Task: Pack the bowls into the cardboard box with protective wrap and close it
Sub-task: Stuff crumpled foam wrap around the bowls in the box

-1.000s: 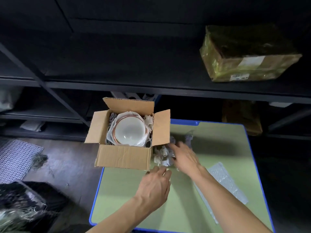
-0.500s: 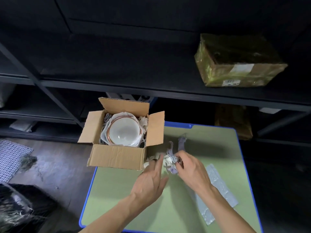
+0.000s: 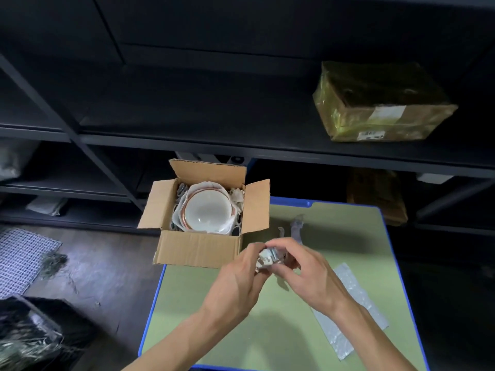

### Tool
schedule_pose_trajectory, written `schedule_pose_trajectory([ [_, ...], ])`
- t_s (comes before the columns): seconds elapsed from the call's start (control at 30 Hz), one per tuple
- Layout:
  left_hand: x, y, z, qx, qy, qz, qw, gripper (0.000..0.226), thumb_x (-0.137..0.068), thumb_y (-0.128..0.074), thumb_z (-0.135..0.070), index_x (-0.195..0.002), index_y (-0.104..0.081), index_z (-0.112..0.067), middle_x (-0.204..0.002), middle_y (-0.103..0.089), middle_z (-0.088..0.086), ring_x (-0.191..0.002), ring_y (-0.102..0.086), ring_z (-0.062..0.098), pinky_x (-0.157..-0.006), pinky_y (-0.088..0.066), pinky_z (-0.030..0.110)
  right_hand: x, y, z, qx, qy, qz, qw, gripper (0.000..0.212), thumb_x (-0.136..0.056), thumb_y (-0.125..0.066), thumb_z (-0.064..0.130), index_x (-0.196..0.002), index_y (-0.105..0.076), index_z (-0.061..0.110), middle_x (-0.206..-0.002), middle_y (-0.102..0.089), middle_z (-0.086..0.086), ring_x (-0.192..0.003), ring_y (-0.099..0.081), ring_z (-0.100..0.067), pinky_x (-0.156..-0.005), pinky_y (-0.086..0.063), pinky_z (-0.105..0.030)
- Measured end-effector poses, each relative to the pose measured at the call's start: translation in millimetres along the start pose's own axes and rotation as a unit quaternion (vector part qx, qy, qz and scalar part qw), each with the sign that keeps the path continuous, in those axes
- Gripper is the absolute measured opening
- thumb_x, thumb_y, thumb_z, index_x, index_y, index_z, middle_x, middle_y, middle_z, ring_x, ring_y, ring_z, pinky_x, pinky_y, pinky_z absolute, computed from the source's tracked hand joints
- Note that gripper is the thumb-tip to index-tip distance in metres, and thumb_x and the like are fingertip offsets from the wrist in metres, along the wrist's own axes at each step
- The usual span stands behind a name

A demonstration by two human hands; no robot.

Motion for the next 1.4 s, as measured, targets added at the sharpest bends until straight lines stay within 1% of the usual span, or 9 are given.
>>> schedule_pose_trajectory([
  [0.27,-11.9,59.2,30.3,-0.057,0.024,-0.078,0.995,0.031,-0.093,-0.052,-0.021,-0.123,-0.054,-0.026,-0.085,-0.049,-0.013,-0.066,-0.043,0.009,-0.057,-0.04,0.032,-46.3,-6.6,47.3,0.072,0.071,-0.027,0.995,0.014,-0.097,-0.059,0.023,-0.109,-0.061,0.031,-0.1,-0.058,0.022,-0.086,-0.056,0.002,-0.077,-0.046,-0.025],
  [0.47,-29.7,65.5,47.3,-0.145,0.033,-0.093,0.985,0.035,-0.089,-0.032,-0.029,-0.103,-0.06,-0.016,-0.078,-0.038,-0.007,-0.071,-0.038,0.017,-0.059,-0.023,0.03,-75.2,-21.7,72.1,0.254,0.119,0.02,0.96,0.038,-0.094,-0.054,0.018,-0.129,-0.055,0.035,-0.125,-0.06,0.017,-0.117,-0.053,-0.009,-0.086,-0.052,-0.035],
  [0.53,-31.8,64.2,52.3,-0.157,0.034,-0.097,0.982,0.027,-0.091,-0.039,-0.027,-0.099,-0.061,-0.014,-0.078,-0.041,-0.005,-0.071,-0.042,0.019,-0.06,-0.021,0.029,-81.2,-26.7,76.5,0.289,0.14,0.046,0.946,0.04,-0.09,-0.058,0.015,-0.126,-0.058,0.032,-0.121,-0.062,0.014,-0.114,-0.054,-0.013,-0.086,-0.051,-0.036],
  [0.63,-28.4,62.8,61.3,-0.154,0.028,-0.109,0.982,0.017,-0.091,-0.056,-0.021,-0.105,-0.065,-0.016,-0.083,-0.049,-0.001,-0.073,-0.045,0.021,-0.059,-0.035,0.032,-89.0,-21.0,87.3,0.321,0.178,0.029,0.93,0.038,-0.082,-0.061,0.001,-0.11,-0.066,0.025,-0.103,-0.066,0.01,-0.099,-0.058,-0.019,-0.071,-0.052,-0.034],
  [0.77,-22.3,64.9,74.7,-0.151,0.027,-0.127,0.98,0.015,-0.092,-0.059,-0.022,-0.106,-0.063,-0.018,-0.091,-0.049,-0.001,-0.078,-0.045,0.021,-0.063,-0.044,0.036,-102.1,-23.7,87.0,0.326,0.203,0.025,0.923,0.036,-0.078,-0.056,-0.003,-0.102,-0.067,0.02,-0.103,-0.064,0.007,-0.1,-0.057,-0.022,-0.059,-0.053,-0.042],
  [0.93,-36.3,65.2,88.3,-0.177,0.059,-0.103,0.977,0.018,-0.092,-0.054,-0.036,-0.097,-0.06,-0.02,-0.086,-0.055,-0.001,-0.077,-0.053,0.025,-0.061,-0.047,0.041,-103.8,-47.7,60.8,0.345,0.186,0.053,0.919,0.031,-0.084,-0.059,0.0,-0.105,-0.062,0.023,-0.122,-0.052,0.006,-0.104,-0.052,-0.018,-0.054,-0.051,-0.038],
  [1.07,-54.6,64.7,95.1,-0.196,0.092,-0.063,0.974,0.024,-0.092,-0.056,-0.04,-0.106,-0.06,-0.02,-0.097,-0.06,0.001,-0.09,-0.057,0.026,-0.072,-0.045,0.037,-105.4,-45.3,60.1,0.342,0.191,0.011,0.92,0.023,-0.083,-0.068,0.003,-0.097,-0.066,0.022,-0.104,-0.06,0.01,-0.095,-0.051,-0.018,-0.064,-0.046,-0.026],
  [1.2,-56.9,66.0,92.6,-0.164,0.064,-0.067,0.982,0.018,-0.091,-0.057,-0.03,-0.108,-0.055,-0.023,-0.1,-0.062,-0.001,-0.091,-0.058,0.024,-0.067,-0.039,0.035,-108.6,-44.3,66.0,0.313,0.207,-0.013,0.927,0.021,-0.083,-0.07,0.006,-0.096,-0.07,0.022,-0.087,-0.065,0.012,-0.085,-0.044,-0.017,-0.069,-0.047,-0.034],
  [1.4,-53.5,65.8,95.8,-0.16,0.068,-0.025,0.985,0.018,-0.093,-0.057,-0.035,-0.097,-0.069,-0.023,-0.092,-0.063,0.002,-0.088,-0.058,0.024,-0.071,-0.045,0.036,-107.8,-46.5,55.4,0.281,0.184,0.03,0.941,0.027,-0.086,-0.06,-0.001,-0.099,-0.065,0.022,-0.103,-0.066,0.014,-0.095,-0.049,-0.013,-0.073,-0.05,-0.034],
])
Point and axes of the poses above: each hand's wrist, its own x-axis away from the middle knuckle, its own y-axis out of the back of the hand, z = x × y, the point moved 10 cm from there along -x, towards the middle knuckle
